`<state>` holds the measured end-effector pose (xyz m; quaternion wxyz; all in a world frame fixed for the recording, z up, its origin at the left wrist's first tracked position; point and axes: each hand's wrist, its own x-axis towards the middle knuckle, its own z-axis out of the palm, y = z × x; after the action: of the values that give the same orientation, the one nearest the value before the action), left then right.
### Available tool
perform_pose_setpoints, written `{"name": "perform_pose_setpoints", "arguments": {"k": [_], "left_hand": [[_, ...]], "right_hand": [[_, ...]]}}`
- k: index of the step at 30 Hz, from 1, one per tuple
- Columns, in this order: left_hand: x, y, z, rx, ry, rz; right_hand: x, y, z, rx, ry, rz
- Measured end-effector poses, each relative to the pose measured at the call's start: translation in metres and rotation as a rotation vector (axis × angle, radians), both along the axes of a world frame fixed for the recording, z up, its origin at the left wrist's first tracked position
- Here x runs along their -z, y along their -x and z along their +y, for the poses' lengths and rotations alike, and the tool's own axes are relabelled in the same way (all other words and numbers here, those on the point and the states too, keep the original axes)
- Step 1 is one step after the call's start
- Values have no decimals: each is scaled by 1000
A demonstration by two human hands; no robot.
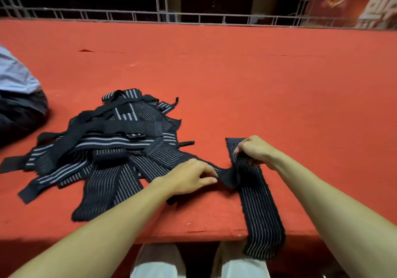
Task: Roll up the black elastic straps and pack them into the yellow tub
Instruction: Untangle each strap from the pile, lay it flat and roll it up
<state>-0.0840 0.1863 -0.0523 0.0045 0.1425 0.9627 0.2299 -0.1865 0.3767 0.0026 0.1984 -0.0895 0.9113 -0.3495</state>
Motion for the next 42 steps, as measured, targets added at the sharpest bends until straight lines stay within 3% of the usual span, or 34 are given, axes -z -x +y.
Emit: {"name": "perform_pose_setpoints", "arguments": {"k": [3,6,8,11,15,20,25,29,33,37,39,42], "left_hand": [[-3,-7,-20,-111,-153,-24],[-3,-9,-52,-413,-216,193],[3,-8,-76,-610,-187,264],[21,0,-108,-823,-188,203],[44,12,-120,-952,-304,175],[48,5,-112,-879,-303,304],[19,-11,-101,-669,-547,343],[-20,-18,-93,-586,-594,363],[-58,-25,-67,-517,-734,305],[-82,-33,-34,-484,-887,289],[-89,-38,-19,-409,-990,175],[-89,-45,-1,-294,-826,15]], "right_hand": [[2,3,-15,-119,-174,72],[6,3,-42,-195,-297,222],[10,1,-66,-269,-232,293],[20,-5,-104,-398,-44,252],[62,-7,-132,-418,53,206],[91,-4,-133,-264,171,257],[67,-4,-127,-269,392,141],[22,-11,-105,-393,443,424],[-17,-29,-86,-419,530,458],[-47,-40,-68,-278,665,529],[-64,-48,-57,-199,758,522],[-88,-60,-40,-85,903,462]]}}
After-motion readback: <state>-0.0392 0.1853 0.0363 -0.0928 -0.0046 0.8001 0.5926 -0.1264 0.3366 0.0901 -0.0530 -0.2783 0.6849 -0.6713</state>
